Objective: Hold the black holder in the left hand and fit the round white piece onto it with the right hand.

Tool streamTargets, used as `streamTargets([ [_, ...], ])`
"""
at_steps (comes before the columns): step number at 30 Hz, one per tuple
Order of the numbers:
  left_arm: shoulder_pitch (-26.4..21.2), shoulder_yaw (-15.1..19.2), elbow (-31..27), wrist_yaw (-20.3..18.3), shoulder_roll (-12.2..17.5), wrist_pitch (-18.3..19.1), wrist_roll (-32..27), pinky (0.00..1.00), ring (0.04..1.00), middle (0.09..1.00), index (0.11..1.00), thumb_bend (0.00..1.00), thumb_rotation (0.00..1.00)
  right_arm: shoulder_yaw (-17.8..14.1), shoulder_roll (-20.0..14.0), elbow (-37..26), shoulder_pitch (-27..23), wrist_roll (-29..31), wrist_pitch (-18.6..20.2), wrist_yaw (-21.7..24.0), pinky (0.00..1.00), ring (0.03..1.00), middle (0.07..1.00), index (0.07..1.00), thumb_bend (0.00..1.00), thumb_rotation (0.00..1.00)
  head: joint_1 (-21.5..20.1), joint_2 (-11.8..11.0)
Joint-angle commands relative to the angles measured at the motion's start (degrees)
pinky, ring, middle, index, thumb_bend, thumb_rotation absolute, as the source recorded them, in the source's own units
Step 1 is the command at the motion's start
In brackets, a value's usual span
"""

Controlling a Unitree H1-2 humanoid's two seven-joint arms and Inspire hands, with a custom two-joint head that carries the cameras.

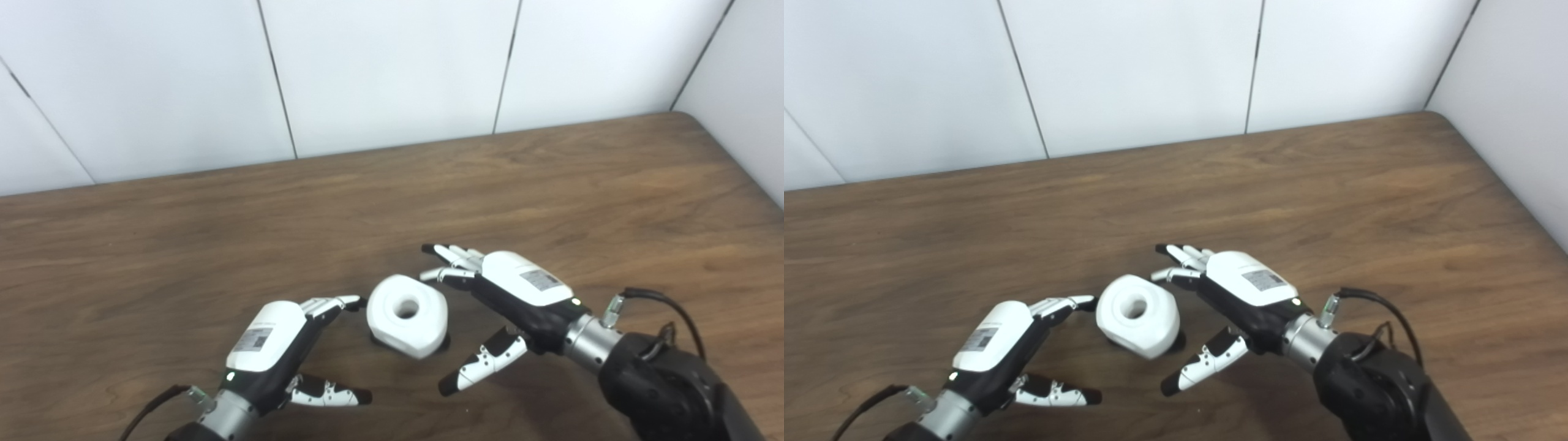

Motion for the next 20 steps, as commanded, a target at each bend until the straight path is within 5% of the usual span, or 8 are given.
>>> streamTargets([
  [1, -0.93, 0.94, -4.25, -1.98, 0.15, 2.11, -0.21, 0.72, 0.843, 0.836, 0.855, 0.93, 0.28, -1.06, -0.93, -2.87, -1.9, -1.42, -0.24, 0.96, 1.0, 1.0, 1.0, 1.0, 1.0, 0.49, 0.03, 0.06],
  [8, -1.09, 2.92, -10.01, -6.42, -0.55, 6.78, -0.39, 0.73, 0.865, 0.866, 0.883, 0.94, 0.3, -2.91, -0.57, -4.69, -3.47, -1.5, 0.7, 4.92, 1.0, 1.0, 1.0, 1.0, 1.0, 0.44, 0.57, -0.3],
  [20, 1.97, 9.45, -6.21, 0.97, 1.3, -0.51, -2.43, 0.68, 0.809, 0.834, 0.87, 0.96, 0.44, -6.0, -0.71, -3.37, -3.57, -0.01, 0.08, 5.09, 1.0, 1.0, 1.0, 1.0, 1.0, 0.51, 2.12, -0.73],
])
